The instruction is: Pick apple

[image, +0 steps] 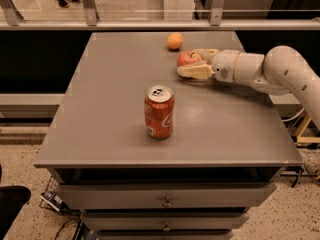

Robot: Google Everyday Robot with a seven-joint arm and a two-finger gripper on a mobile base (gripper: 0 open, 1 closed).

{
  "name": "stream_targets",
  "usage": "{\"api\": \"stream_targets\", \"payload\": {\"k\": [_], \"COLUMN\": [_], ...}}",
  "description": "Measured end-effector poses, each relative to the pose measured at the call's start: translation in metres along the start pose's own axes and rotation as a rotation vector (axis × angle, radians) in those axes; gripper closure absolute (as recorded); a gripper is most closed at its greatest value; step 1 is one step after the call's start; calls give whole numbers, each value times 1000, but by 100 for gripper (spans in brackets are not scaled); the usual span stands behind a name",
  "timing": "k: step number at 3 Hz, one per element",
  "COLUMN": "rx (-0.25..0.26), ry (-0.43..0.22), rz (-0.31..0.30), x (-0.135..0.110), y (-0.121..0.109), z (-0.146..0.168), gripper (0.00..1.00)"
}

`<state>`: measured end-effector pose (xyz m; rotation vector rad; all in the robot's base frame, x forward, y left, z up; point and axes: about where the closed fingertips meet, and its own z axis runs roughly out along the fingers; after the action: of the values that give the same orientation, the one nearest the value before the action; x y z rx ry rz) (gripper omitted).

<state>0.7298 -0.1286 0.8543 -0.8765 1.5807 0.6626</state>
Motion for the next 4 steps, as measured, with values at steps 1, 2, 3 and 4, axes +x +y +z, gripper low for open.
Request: {"api": "stream_targets", "payload": {"k": [1,2,3,4], "rx": [-4,-9,-13,-20], "ry": [0,0,-1,-8], "rz": [1,1,1,1], "x": [0,0,-1,-4], "y": [2,3,5,6], "z": [2,5,8,8], "gripper": [57,82,100,100]}}
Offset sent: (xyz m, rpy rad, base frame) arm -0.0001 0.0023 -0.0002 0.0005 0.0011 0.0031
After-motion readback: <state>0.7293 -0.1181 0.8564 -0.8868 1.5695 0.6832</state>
